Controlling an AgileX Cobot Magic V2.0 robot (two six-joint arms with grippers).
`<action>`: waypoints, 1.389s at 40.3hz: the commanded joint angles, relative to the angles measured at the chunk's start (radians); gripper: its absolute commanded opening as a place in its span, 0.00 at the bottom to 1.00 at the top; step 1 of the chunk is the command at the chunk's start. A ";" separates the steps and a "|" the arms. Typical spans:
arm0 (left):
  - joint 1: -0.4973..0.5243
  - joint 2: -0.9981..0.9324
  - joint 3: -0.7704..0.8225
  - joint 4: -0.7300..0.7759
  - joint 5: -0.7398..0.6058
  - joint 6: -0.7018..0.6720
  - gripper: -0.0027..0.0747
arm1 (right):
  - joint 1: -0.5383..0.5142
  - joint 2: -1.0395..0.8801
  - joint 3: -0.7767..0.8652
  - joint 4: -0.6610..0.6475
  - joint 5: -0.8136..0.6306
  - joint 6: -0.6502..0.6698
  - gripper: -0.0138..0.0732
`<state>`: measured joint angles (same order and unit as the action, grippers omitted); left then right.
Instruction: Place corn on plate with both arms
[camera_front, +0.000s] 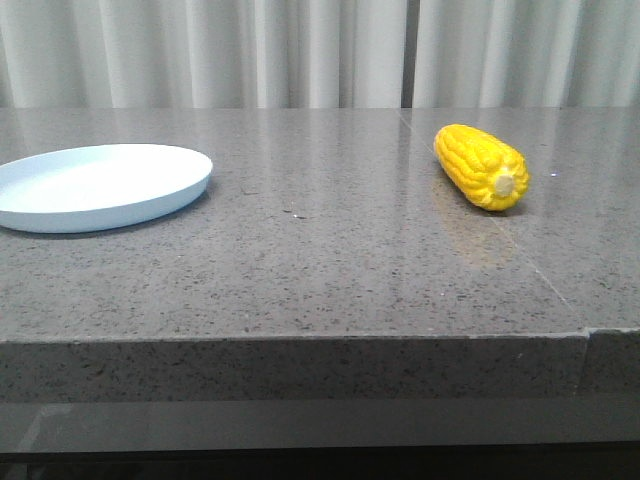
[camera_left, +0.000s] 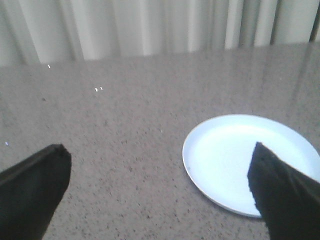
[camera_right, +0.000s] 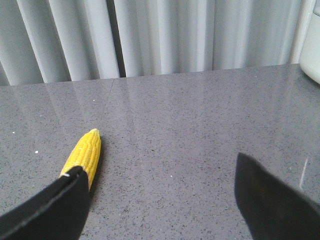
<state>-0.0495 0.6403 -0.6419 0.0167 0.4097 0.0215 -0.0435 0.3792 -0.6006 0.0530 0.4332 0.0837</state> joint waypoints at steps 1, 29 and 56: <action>-0.029 0.136 -0.107 -0.030 0.030 -0.002 0.93 | -0.006 0.014 -0.033 0.000 -0.078 -0.010 0.87; -0.075 0.933 -0.639 -0.146 0.436 -0.008 0.91 | -0.006 0.014 -0.033 0.000 -0.077 -0.010 0.87; -0.075 1.018 -0.655 -0.145 0.436 -0.008 0.33 | -0.006 0.014 -0.033 0.000 -0.077 -0.010 0.87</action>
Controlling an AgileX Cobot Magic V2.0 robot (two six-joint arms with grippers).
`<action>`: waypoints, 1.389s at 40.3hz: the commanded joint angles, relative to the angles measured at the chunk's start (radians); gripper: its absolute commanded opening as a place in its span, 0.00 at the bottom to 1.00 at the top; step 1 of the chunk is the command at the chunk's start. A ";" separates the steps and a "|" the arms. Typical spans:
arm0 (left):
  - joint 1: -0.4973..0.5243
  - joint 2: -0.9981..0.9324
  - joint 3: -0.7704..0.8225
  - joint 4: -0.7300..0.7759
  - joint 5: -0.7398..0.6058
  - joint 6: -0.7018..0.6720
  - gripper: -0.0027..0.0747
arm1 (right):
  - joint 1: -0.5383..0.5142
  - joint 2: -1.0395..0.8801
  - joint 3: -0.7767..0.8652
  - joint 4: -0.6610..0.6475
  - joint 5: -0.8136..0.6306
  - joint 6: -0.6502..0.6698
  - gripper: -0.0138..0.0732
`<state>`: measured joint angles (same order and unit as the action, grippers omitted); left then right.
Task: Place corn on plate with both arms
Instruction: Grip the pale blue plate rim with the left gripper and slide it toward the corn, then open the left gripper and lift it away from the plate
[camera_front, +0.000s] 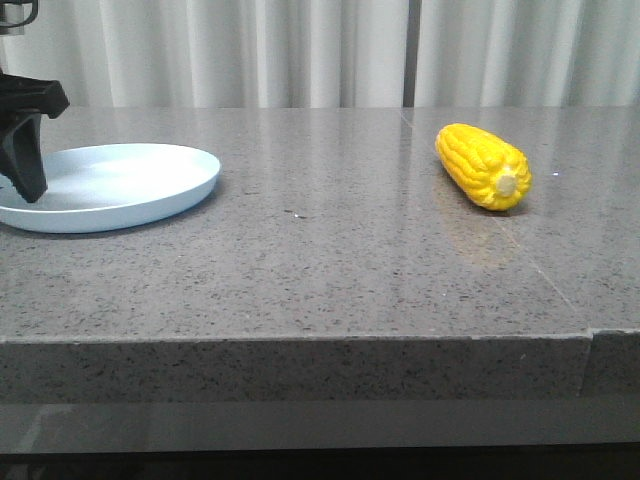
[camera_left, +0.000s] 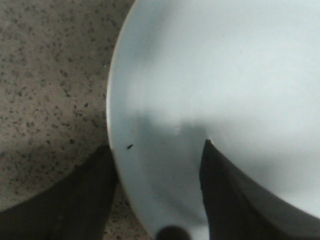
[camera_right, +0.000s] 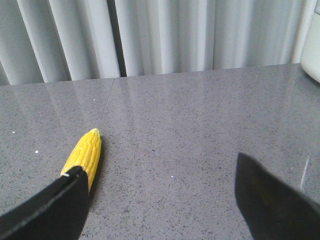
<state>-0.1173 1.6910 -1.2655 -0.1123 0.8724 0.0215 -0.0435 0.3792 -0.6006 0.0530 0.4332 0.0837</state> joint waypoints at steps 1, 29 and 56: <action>-0.007 -0.033 -0.032 -0.016 -0.026 -0.008 0.28 | -0.006 0.014 -0.033 0.000 -0.077 -0.010 0.87; -0.081 -0.049 -0.231 -0.147 0.015 -0.008 0.01 | -0.006 0.014 -0.033 0.000 -0.077 -0.010 0.87; -0.139 0.098 -0.252 -0.285 -0.005 -0.008 0.11 | -0.006 0.014 -0.033 0.000 -0.077 -0.010 0.87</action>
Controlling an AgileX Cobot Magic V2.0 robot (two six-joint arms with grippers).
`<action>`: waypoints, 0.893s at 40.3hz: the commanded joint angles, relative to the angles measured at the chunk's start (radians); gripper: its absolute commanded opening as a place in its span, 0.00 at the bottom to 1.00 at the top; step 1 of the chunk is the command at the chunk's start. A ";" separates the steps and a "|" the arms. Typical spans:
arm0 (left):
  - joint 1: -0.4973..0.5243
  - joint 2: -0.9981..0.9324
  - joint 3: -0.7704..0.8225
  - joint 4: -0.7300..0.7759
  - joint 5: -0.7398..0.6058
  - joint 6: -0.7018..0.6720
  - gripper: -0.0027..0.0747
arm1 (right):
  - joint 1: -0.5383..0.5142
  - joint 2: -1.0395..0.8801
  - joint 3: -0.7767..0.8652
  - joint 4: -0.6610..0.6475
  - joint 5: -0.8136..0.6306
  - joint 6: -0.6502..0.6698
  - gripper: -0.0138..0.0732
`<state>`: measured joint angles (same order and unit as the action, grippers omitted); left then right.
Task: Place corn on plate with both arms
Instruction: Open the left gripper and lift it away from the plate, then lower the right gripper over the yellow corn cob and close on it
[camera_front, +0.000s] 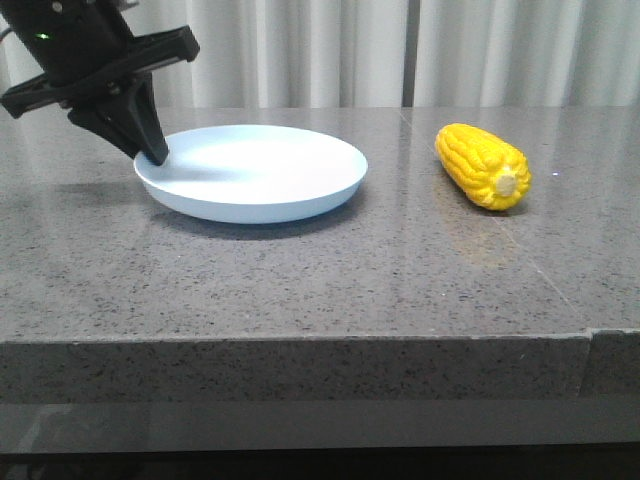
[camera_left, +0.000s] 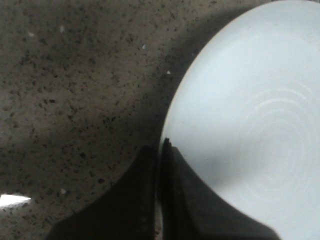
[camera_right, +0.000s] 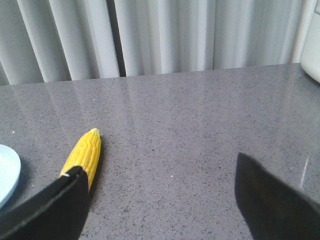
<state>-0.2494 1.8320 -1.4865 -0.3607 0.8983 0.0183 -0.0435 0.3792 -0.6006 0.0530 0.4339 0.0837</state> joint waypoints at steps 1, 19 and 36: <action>-0.007 -0.043 -0.031 -0.037 -0.033 -0.004 0.15 | -0.006 0.014 -0.033 0.000 -0.078 -0.010 0.87; 0.034 -0.243 -0.017 0.264 0.020 -0.079 0.33 | -0.006 0.014 -0.033 0.000 -0.078 -0.010 0.87; 0.195 -0.606 0.302 0.340 -0.090 -0.108 0.01 | -0.006 0.014 -0.033 0.000 -0.078 -0.010 0.87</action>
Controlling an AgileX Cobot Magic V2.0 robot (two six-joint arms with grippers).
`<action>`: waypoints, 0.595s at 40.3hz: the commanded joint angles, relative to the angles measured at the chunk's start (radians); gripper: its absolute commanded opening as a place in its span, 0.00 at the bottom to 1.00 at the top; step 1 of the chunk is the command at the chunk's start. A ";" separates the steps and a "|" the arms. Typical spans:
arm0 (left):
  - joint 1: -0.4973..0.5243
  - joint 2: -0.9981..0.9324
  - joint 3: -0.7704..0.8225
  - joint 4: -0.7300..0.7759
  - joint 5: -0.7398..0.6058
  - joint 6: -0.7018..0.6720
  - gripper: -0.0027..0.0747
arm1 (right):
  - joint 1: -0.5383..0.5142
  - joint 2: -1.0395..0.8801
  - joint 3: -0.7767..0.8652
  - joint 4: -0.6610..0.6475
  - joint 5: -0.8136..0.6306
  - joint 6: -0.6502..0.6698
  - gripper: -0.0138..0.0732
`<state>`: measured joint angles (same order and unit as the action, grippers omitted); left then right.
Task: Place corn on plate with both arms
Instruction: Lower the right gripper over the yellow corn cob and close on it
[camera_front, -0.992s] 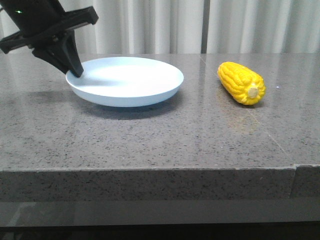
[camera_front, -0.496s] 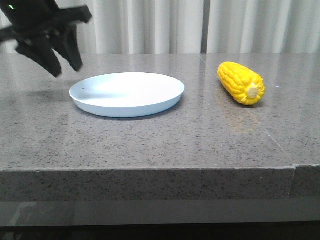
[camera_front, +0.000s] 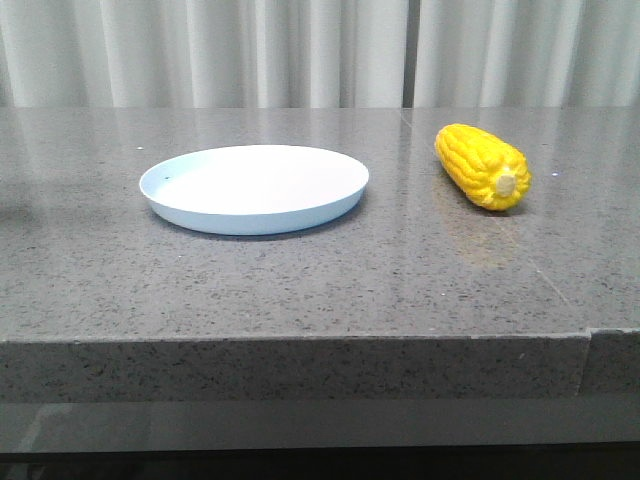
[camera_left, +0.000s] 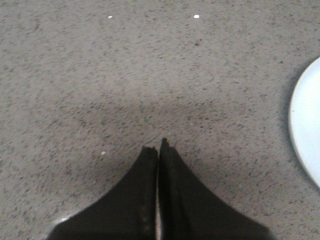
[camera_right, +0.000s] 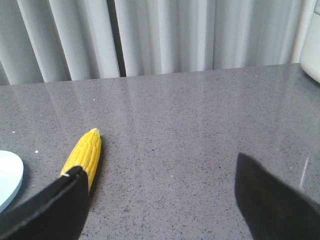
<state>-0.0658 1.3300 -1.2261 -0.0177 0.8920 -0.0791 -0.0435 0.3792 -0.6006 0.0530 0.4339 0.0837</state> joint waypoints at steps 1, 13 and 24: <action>0.012 -0.135 0.073 -0.003 -0.094 -0.009 0.01 | -0.006 0.014 -0.033 0.000 -0.078 -0.010 0.87; -0.019 -0.511 0.440 -0.003 -0.404 0.005 0.01 | -0.006 0.014 -0.033 0.000 -0.078 -0.010 0.87; -0.025 -0.877 0.713 0.009 -0.583 0.023 0.01 | -0.006 0.014 -0.033 0.000 -0.078 -0.010 0.87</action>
<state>-0.0823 0.5265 -0.5354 -0.0160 0.4149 -0.0577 -0.0435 0.3792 -0.6006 0.0530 0.4339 0.0837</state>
